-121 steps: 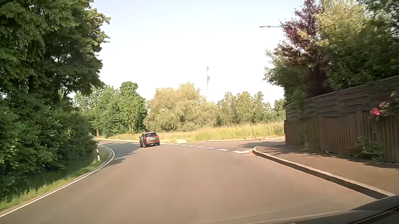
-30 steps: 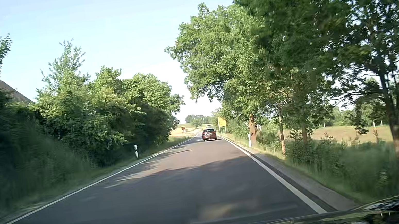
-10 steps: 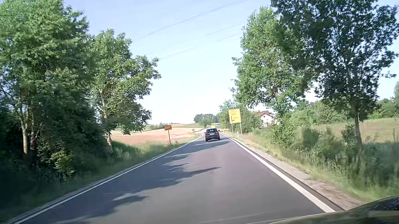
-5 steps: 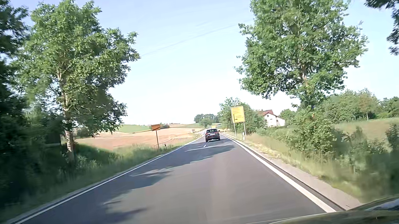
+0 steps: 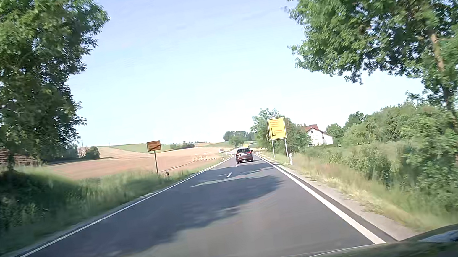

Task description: Follow the waypoints while adhering to traffic rules and regulations

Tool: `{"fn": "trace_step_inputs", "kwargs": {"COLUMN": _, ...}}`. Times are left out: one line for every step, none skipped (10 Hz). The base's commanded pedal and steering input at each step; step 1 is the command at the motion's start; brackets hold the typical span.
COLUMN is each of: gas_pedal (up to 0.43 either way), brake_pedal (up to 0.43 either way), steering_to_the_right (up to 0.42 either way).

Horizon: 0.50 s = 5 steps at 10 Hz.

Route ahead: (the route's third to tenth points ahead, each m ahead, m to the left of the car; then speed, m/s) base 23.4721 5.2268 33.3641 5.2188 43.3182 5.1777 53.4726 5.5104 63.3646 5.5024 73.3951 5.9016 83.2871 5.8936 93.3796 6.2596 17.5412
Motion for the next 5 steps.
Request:
{"fn": "trace_step_inputs", "kwargs": {"gas_pedal": 0.157, "brake_pedal": 0.0, "steering_to_the_right": -0.003}}
{"fn": "trace_step_inputs", "kwargs": {"gas_pedal": 0.157, "brake_pedal": 0.0, "steering_to_the_right": -0.004}}
{"fn": "trace_step_inputs", "kwargs": {"gas_pedal": 0.169, "brake_pedal": 0.0, "steering_to_the_right": -0.003}}
{"fn": "trace_step_inputs", "kwargs": {"gas_pedal": 0.177, "brake_pedal": 0.0, "steering_to_the_right": -0.003}}
{"fn": "trace_step_inputs", "kwargs": {"gas_pedal": 0.189, "brake_pedal": 0.0, "steering_to_the_right": -0.004}}
